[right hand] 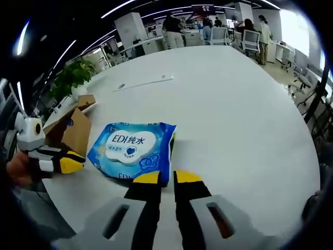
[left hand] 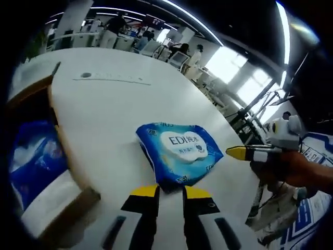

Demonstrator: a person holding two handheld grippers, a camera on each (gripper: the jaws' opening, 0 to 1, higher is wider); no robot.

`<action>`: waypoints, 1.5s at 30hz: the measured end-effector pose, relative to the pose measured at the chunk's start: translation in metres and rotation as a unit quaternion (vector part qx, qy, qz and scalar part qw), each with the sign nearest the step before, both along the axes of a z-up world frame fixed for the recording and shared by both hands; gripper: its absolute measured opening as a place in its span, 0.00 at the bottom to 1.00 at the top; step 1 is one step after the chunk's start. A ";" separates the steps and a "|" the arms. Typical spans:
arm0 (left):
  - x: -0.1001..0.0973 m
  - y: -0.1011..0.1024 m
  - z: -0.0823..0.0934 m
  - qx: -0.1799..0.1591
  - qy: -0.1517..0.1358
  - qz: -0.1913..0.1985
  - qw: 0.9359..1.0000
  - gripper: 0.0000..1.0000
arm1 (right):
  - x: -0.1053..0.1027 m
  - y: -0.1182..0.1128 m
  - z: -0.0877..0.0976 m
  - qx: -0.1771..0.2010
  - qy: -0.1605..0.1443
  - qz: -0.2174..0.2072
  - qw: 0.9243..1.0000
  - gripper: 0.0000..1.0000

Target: Operate the shoe box by opening the lid, removing the specified soft item, and placing it in the target area until the item is outside and the box remains undamaged.

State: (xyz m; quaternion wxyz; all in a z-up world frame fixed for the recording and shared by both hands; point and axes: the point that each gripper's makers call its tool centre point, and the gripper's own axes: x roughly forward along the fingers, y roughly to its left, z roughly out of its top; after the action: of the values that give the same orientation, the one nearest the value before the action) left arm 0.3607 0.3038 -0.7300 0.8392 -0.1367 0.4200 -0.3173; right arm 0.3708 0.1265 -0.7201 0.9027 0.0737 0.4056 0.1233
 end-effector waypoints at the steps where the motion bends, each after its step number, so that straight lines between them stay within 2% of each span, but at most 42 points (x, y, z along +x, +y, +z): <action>1: 0.000 0.000 0.001 -0.002 0.000 -0.001 1.000 0.17 | 0.001 -0.001 -0.002 -0.001 -0.001 -0.001 1.000 0.08; 4: -0.006 0.003 0.005 -0.003 -0.004 -0.005 1.000 0.18 | 0.001 -0.003 -0.001 0.003 -0.003 -0.006 1.000 0.10; 5: -0.007 0.004 0.006 -0.003 -0.006 -0.007 1.000 0.18 | -0.001 -0.002 0.003 0.015 -0.006 -0.013 1.000 0.10; 11: -0.014 0.011 0.011 -0.007 -0.015 -0.018 1.000 0.18 | -0.007 0.003 0.008 0.008 -0.006 -0.011 1.000 0.11; 16: -0.019 0.018 0.021 -0.014 -0.024 -0.019 0.999 0.19 | -0.008 0.005 0.011 0.006 -0.009 -0.010 1.000 0.11; 19: -0.022 0.021 0.037 -0.039 -0.037 -0.019 0.998 0.19 | -0.009 0.015 0.015 0.006 -0.012 -0.007 1.000 0.12; 22: -0.024 0.024 0.046 -0.038 -0.053 -0.029 0.997 0.19 | -0.008 0.023 0.017 0.009 -0.014 -0.004 1.000 0.12; 26: -0.026 0.032 0.050 -0.035 -0.061 -0.034 0.997 0.19 | -0.007 0.033 0.019 0.010 -0.019 0.000 1.000 0.13; 38: -0.011 0.081 0.071 -0.045 -0.091 -0.013 0.995 0.20 | 0.017 0.094 0.039 0.021 -0.039 0.035 0.998 0.15; 45: -0.005 0.123 0.084 -0.028 -0.120 0.001 0.992 0.22 | 0.031 0.141 0.046 0.033 -0.041 0.075 0.996 0.18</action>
State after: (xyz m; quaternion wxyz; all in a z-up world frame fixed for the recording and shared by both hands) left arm 0.3558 0.4270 -0.6463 0.8797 -0.1216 0.3074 -0.3418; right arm 0.4017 0.2676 -0.6739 0.9039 0.0677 0.3682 0.2068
